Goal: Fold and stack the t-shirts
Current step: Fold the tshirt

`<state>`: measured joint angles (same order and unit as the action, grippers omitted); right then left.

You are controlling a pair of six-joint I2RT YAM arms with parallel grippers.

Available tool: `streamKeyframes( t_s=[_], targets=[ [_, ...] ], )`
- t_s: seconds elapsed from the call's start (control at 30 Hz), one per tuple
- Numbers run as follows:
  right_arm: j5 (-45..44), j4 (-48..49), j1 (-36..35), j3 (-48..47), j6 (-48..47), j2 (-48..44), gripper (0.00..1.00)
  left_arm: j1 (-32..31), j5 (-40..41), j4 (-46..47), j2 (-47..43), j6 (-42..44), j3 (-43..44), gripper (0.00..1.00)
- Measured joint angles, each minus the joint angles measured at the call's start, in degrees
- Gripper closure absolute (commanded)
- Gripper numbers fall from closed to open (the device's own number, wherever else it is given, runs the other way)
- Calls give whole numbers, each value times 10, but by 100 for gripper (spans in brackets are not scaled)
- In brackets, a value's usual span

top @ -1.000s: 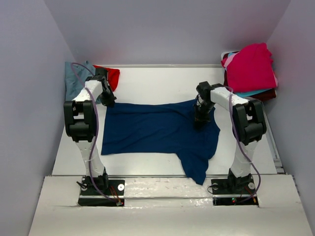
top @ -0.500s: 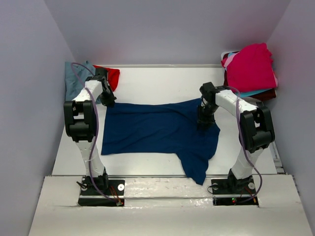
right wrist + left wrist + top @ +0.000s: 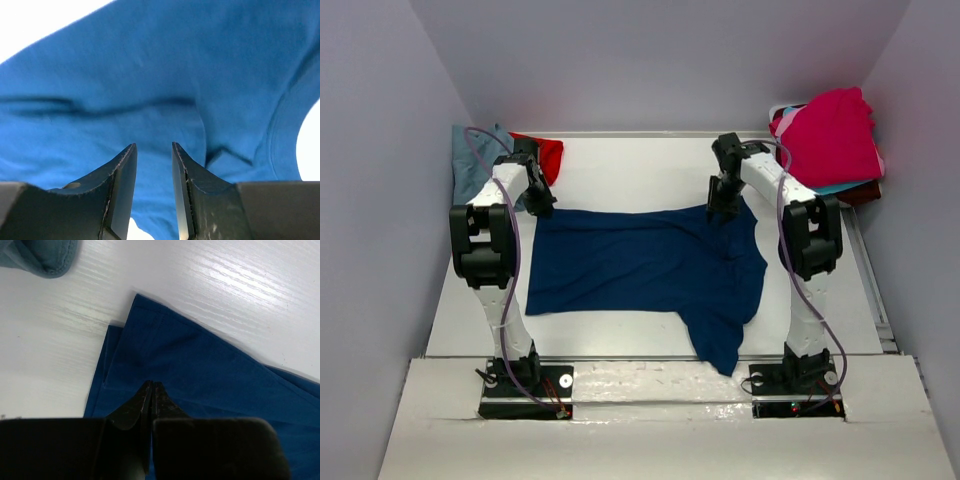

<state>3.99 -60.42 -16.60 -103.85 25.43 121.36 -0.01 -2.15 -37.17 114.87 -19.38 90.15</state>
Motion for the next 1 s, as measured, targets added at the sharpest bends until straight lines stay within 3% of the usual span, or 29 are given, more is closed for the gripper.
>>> streamKeyframes(
  t_s=[0.17,0.3,1.0],
  targets=[
    [-16,-20,0,-88,6,58,60,0,0,0,0,1,0,88],
    [-23,-27,6,-106,16,63,60,0,0,0,0,2,0,88],
    [-48,-19,39,-7,25,48,60,0,0,-1,0,5,0,88]
  ],
)
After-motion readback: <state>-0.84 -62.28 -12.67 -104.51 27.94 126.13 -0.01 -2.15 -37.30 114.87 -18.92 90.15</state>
